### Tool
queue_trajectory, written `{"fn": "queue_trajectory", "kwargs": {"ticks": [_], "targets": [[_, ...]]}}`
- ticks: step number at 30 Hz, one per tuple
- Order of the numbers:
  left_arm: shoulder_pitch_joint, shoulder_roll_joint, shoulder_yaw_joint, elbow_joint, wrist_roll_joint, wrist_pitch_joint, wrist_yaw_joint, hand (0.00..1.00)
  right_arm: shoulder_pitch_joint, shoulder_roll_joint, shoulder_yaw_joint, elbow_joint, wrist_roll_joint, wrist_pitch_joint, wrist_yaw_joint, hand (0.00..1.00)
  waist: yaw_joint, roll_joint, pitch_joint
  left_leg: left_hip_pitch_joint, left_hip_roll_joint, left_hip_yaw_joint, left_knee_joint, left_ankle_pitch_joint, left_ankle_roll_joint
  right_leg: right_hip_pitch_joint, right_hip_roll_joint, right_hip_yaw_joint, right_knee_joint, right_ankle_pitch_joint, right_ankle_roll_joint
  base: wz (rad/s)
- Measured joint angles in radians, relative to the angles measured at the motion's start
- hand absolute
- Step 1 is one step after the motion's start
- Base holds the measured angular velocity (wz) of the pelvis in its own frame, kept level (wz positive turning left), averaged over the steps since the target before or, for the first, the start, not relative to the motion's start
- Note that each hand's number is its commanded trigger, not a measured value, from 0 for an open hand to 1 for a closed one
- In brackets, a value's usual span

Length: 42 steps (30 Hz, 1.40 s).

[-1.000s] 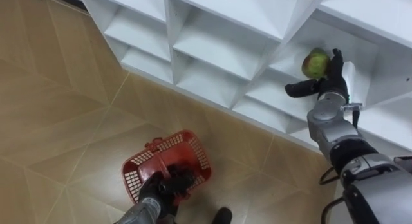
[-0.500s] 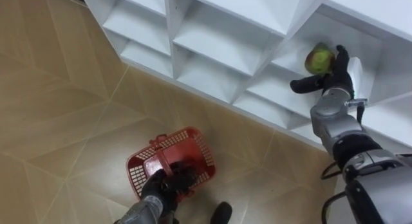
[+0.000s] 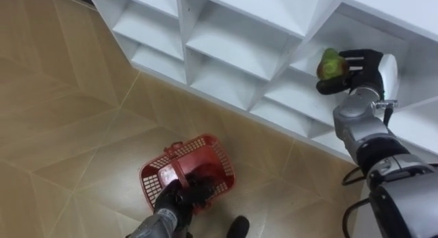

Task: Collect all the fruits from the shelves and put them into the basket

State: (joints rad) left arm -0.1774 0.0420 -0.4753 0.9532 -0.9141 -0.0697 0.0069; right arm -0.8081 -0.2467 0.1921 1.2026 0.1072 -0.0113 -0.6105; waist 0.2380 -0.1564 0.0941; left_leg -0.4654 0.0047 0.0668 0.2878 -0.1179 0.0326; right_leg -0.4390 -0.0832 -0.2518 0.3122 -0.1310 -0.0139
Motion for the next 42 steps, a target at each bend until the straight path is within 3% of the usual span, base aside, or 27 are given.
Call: {"fn": "queue_trajectory", "kwargs": {"ticks": [7, 10, 19, 28, 35, 42], "targets": [[-0.001, -0.001, -0.012, -0.001, 0.000, 0.000, 0.000, 1.00, -0.001, 0.000, 0.000, -0.004, 0.000, -0.002, -0.011, 0.69, 0.009, 0.000, -0.0001, 0.000, 0.000, 0.000, 0.000, 0.000, 0.000, 0.000, -0.001, -0.001, 0.001, 0.000, 0.000, 0.00], [-0.001, -0.001, -0.016, -0.002, -0.001, 0.000, 0.000, 1.00, -0.012, 0.000, 0.000, -0.005, 0.000, -0.002, -0.012, 1.00, 0.011, 0.001, -0.0002, 0.000, 0.000, 0.000, 0.000, 0.000, 0.000, 0.000, -0.001, -0.001, 0.001, 0.000, 0.000, 0.00], [-0.002, 0.004, -0.017, -0.012, 0.006, -0.001, 0.000, 1.00, -0.017, 0.003, 0.004, -0.048, 0.010, -0.025, -0.012, 1.00, 0.004, 0.000, -0.0002, 0.007, 0.000, -0.002, 0.004, 0.000, 0.000, 0.004, -0.003, 0.004, 0.014, 0.000, 0.000, 0.00], [-0.011, 0.008, 0.016, -0.010, 0.017, -0.001, 0.003, 1.00, 0.010, 0.016, 0.011, -0.064, 0.004, -0.045, -0.001, 1.00, -0.034, 0.002, -0.0004, 0.041, 0.001, -0.004, 0.015, 0.000, 0.000, 0.047, -0.002, 0.003, 0.012, 0.000, 0.000, 0.00], [-0.020, 0.010, 0.039, -0.027, 0.014, -0.001, 0.012, 1.00, 0.068, 0.015, 0.014, -0.161, 0.005, -0.063, 0.026, 1.00, -0.072, 0.022, -0.0124, 0.054, 0.005, 0.002, 0.023, 0.000, 0.000, 0.060, 0.001, 0.009, 0.014, 0.004, -0.003, -0.02], [-0.019, 0.020, 0.061, -0.071, 0.003, -0.002, 0.025, 1.00, 0.184, 0.009, 0.028, -0.304, 0.013, -0.090, 0.029, 1.00, -0.119, 0.051, -0.0394, 0.124, 0.006, 0.006, 0.013, 0.000, 0.000, 0.127, -0.002, 0.013, 0.005, 0.004, -0.003, -0.01]]}}
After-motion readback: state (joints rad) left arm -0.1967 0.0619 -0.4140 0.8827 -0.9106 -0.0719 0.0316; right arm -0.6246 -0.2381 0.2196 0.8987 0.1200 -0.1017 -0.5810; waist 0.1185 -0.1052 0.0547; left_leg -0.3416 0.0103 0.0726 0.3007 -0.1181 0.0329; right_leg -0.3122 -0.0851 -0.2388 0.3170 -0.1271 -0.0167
